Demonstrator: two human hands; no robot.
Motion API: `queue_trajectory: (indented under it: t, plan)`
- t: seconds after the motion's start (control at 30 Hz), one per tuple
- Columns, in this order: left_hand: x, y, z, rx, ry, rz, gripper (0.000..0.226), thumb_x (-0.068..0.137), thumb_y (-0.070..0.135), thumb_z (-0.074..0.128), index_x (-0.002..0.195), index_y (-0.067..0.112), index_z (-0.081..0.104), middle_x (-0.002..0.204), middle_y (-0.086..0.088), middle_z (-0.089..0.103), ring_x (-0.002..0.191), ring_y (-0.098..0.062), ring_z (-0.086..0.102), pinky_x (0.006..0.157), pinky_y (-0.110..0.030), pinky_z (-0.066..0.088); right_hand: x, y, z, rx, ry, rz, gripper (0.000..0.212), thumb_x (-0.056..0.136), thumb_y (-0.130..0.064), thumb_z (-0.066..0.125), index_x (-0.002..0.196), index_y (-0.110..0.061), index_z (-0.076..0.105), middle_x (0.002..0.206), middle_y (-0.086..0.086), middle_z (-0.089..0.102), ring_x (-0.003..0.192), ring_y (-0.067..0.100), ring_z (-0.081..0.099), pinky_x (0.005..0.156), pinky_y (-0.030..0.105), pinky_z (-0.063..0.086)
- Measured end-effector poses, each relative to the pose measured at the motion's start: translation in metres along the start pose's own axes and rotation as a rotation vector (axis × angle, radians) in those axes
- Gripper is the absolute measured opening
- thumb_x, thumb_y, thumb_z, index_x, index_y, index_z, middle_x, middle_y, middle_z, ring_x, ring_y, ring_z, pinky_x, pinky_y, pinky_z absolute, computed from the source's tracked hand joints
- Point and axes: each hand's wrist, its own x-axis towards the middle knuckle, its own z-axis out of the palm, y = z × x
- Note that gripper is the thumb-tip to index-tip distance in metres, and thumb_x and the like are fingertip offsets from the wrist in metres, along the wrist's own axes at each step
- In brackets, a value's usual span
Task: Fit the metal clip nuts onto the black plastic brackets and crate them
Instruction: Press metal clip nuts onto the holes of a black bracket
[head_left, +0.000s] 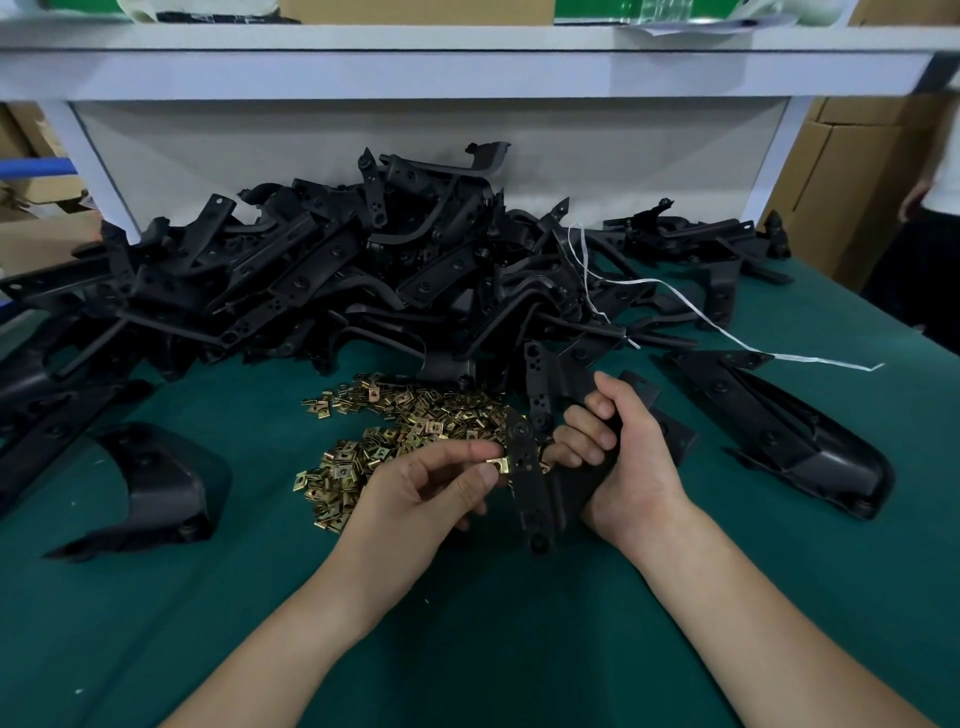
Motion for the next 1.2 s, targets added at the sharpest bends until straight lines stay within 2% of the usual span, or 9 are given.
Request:
queue_trajectory:
  t: [0.2,0.33,0.5,0.67,0.87,0.93,1.03,1.2]
  plan:
    - [0.0002,-0.0007,0.0,-0.006,0.008,0.0,0.025,0.078,0.036,0.071,0.101,0.028,0.078,0.087,-0.003,0.075,0.07,-0.007,0.063,0.065,-0.017,0.052,-0.0006,0.0001,0.0015,-0.015,0.008,0.002,0.04,0.087,-0.036,0.064,0.056,-0.023,0.042,0.047,-0.008,0.023,0.039,0.008,0.023,0.042,0.022,0.029]
    - [0.0,-0.0008,-0.0004,0.004,-0.019,0.006,0.021,0.079,0.034,0.072,0.099,0.034,0.078,0.078,0.006,0.072,0.069,-0.003,0.062,0.065,-0.015,0.051,-0.0008,0.0,0.0016,-0.018,0.007,-0.001,0.041,0.089,-0.036,0.063,0.056,-0.023,0.042,0.047,-0.009,0.023,0.039,0.008,0.023,0.042,0.022,0.029]
    - [0.0001,-0.0009,-0.0014,0.033,-0.03,-0.006,0.021,0.076,0.038,0.073,0.097,0.039,0.077,0.075,0.007,0.072,0.068,-0.001,0.063,0.065,-0.014,0.051,0.0003,0.001,0.001,-0.057,0.004,-0.028,0.041,0.09,-0.037,0.062,0.056,-0.023,0.043,0.047,-0.009,0.023,0.039,0.008,0.022,0.041,0.022,0.029]
    - [0.0011,-0.0037,-0.0038,0.059,-0.048,-0.02,0.021,0.076,0.041,0.074,0.096,0.037,0.077,0.073,0.006,0.07,0.069,-0.002,0.062,0.067,-0.014,0.051,0.0019,0.0028,0.0006,-0.124,0.021,-0.063,0.043,0.094,-0.037,0.059,0.057,-0.024,0.043,0.047,-0.008,0.023,0.038,0.008,0.022,0.04,0.023,0.03]
    - [0.0024,-0.0042,-0.0037,0.048,-0.044,-0.009,0.017,0.078,0.034,0.074,0.095,0.034,0.077,0.072,0.007,0.069,0.067,-0.002,0.061,0.066,-0.013,0.05,0.004,0.0047,0.0019,-0.203,0.082,-0.147,0.043,0.095,-0.036,0.058,0.057,-0.024,0.043,0.047,-0.007,0.022,0.038,0.01,0.022,0.039,0.024,0.03]
    - [0.0034,-0.0041,-0.0033,0.032,-0.049,-0.006,0.022,0.078,0.031,0.074,0.1,0.027,0.076,0.075,0.006,0.069,0.069,-0.004,0.062,0.066,-0.015,0.051,0.0041,0.0056,0.0027,-0.215,0.081,-0.151,0.043,0.095,-0.035,0.057,0.056,-0.024,0.043,0.046,-0.007,0.023,0.037,0.01,0.022,0.039,0.025,0.03]
    - [0.0048,-0.0034,-0.005,0.038,-0.09,0.003,0.041,0.079,0.029,0.073,0.119,0.025,0.065,0.077,0.004,0.068,0.072,-0.005,0.062,0.068,-0.017,0.051,0.0036,0.0081,0.0037,-0.243,0.084,-0.152,0.044,0.096,-0.035,0.057,0.055,-0.024,0.042,0.045,-0.007,0.023,0.037,0.009,0.022,0.038,0.024,0.03]
    - [0.0068,-0.0039,-0.008,0.04,-0.109,-0.002,0.043,0.08,0.028,0.073,0.122,0.025,0.064,0.086,-0.004,0.072,0.076,-0.009,0.064,0.071,-0.018,0.052,0.0016,0.0071,0.0038,-0.253,0.075,-0.14,0.044,0.095,-0.036,0.059,0.056,-0.024,0.042,0.047,-0.007,0.022,0.038,0.01,0.022,0.039,0.025,0.031]
